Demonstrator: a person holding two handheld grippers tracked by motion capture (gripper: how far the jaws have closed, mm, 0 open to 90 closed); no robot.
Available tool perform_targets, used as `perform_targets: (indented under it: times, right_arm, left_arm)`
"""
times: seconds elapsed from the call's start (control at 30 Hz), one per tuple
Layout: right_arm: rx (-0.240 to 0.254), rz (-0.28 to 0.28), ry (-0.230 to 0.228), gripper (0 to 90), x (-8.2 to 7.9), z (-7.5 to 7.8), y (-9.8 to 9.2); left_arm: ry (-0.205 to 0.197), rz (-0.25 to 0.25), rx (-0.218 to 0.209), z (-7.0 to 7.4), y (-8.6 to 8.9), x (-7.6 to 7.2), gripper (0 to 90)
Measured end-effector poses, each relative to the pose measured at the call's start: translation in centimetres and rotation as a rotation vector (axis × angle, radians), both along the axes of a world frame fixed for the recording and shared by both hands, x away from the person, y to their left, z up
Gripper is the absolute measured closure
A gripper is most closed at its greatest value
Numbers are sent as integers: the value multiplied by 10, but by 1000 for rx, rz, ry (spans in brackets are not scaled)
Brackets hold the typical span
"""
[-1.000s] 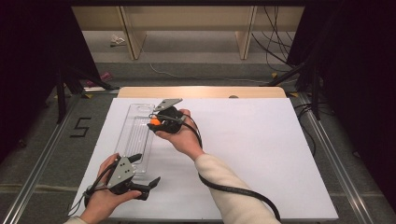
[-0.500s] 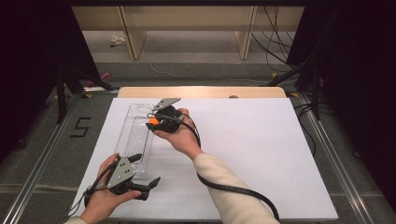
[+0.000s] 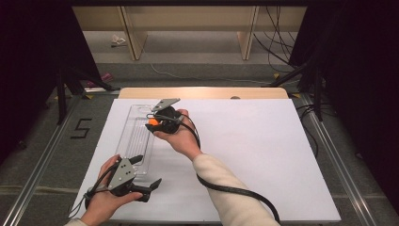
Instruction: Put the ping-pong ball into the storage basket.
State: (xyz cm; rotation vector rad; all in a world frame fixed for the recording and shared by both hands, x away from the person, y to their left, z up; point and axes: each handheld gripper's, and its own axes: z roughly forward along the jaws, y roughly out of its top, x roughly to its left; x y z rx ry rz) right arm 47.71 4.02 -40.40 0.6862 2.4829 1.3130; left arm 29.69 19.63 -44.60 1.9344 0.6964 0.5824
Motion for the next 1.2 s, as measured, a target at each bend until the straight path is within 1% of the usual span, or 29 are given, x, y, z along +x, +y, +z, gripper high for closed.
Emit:
perform_targets:
  times: [0.43, 1.2]
  right_arm:
    - [-3, 7, -1, 515, 0, 0, 9]
    - [-7, 15, 0, 515, 2, 1, 19]
  left_arm:
    - [0, -1, 2, 0, 0, 0, 35]
    - [1, -1, 7, -1, 0, 0, 37]
